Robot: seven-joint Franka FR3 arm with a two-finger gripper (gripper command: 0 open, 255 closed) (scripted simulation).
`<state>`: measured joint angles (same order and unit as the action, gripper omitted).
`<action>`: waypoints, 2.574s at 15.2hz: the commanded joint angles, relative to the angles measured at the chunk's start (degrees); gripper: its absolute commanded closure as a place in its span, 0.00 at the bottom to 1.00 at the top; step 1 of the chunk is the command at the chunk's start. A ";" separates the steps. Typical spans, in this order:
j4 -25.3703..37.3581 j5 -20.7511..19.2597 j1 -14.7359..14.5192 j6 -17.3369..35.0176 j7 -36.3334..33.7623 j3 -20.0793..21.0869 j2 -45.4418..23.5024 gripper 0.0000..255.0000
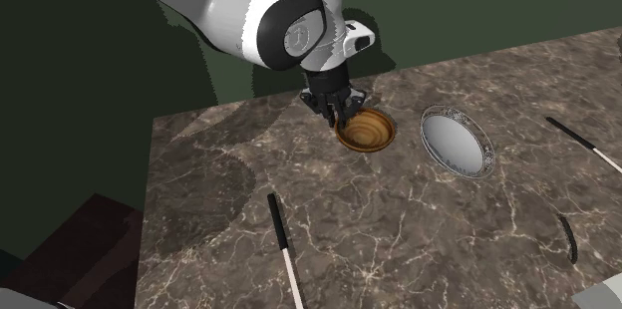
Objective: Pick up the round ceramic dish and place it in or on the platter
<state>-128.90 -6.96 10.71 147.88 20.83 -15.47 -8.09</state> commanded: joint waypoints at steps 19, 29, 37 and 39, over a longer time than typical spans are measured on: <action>5.83 -1.37 -0.54 -14.22 0.14 0.04 8.54 1.00; 16.54 2.63 2.32 -19.42 8.33 -2.67 3.50 1.00; 36.14 10.52 9.50 -25.96 20.31 -4.94 -9.77 1.00; 35.01 10.61 9.60 -24.53 20.33 -4.77 -10.07 1.00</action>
<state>-94.32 3.35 20.05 123.18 40.79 -20.27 -17.58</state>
